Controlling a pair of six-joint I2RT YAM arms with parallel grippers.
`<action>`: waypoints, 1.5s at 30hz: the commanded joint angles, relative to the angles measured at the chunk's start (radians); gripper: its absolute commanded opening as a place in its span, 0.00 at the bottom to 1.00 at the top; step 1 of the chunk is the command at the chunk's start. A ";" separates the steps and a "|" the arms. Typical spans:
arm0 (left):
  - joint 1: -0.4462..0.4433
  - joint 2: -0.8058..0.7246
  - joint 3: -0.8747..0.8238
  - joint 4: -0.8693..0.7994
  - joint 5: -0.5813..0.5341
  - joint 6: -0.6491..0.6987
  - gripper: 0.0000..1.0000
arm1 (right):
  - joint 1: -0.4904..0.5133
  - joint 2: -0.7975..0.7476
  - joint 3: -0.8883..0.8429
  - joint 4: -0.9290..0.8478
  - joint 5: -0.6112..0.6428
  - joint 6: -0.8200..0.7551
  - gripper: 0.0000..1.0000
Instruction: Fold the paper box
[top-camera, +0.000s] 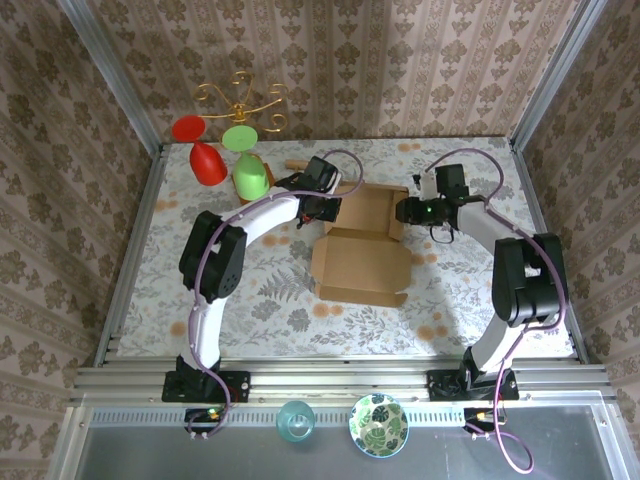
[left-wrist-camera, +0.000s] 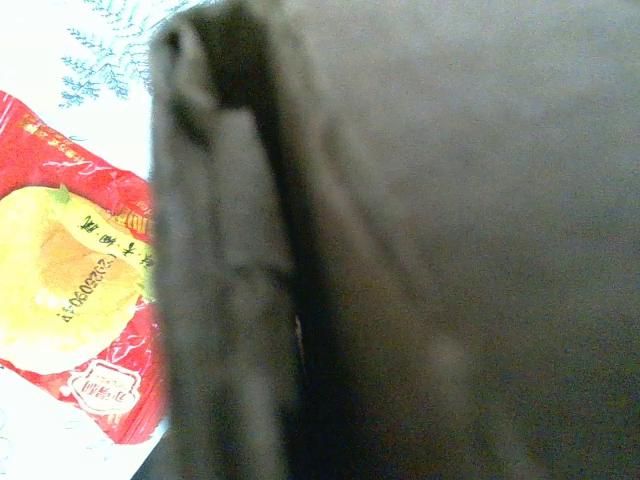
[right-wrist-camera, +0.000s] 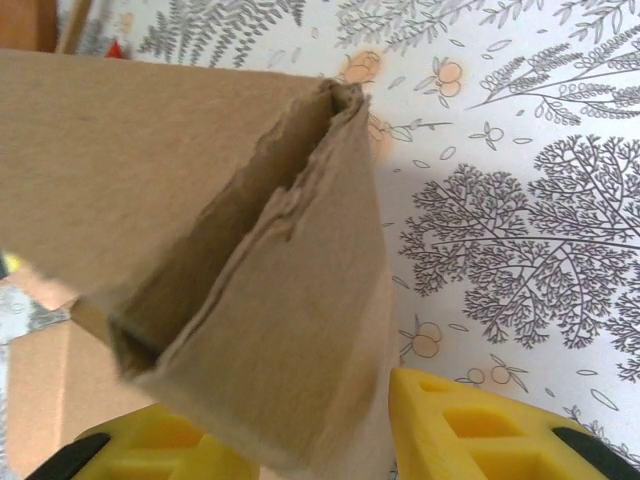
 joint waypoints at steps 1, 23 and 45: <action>-0.007 0.020 0.042 -0.016 0.029 0.019 0.00 | 0.016 0.021 0.048 -0.043 0.115 -0.030 0.37; -0.029 0.086 0.116 -0.084 -0.012 -0.031 0.00 | 0.188 0.150 0.226 -0.294 0.660 0.086 0.04; -0.015 0.104 0.116 -0.108 -0.013 -0.067 0.17 | 0.233 0.197 0.305 -0.437 0.746 0.127 0.00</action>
